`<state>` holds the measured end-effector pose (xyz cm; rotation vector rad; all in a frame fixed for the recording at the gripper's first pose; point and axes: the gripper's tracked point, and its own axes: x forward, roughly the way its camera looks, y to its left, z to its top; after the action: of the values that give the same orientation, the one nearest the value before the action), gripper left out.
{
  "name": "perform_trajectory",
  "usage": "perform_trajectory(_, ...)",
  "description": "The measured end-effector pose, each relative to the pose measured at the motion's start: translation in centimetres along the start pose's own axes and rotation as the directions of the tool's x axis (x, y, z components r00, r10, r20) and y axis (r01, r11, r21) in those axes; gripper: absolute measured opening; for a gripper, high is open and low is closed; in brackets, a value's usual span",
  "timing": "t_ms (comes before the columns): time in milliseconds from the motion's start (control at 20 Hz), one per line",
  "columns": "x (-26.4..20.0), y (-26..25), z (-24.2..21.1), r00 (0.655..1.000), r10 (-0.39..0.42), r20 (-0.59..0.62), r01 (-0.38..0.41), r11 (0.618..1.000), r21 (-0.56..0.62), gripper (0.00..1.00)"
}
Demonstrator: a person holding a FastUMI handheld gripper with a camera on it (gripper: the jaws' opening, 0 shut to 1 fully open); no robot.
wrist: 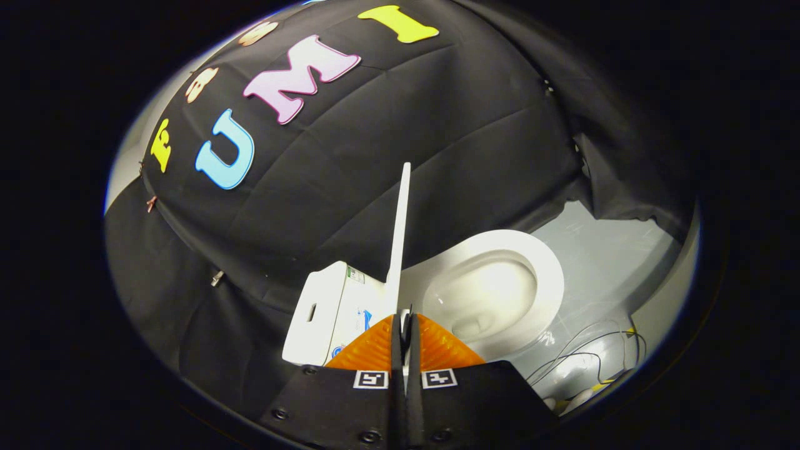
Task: Open the toilet lid.
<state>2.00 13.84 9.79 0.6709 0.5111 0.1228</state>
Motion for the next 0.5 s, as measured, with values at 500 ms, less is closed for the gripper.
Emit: perform_trajectory(500,-0.2,7.0,-0.6,0.995,-0.086,0.049,0.093,0.982,-0.167,0.05)
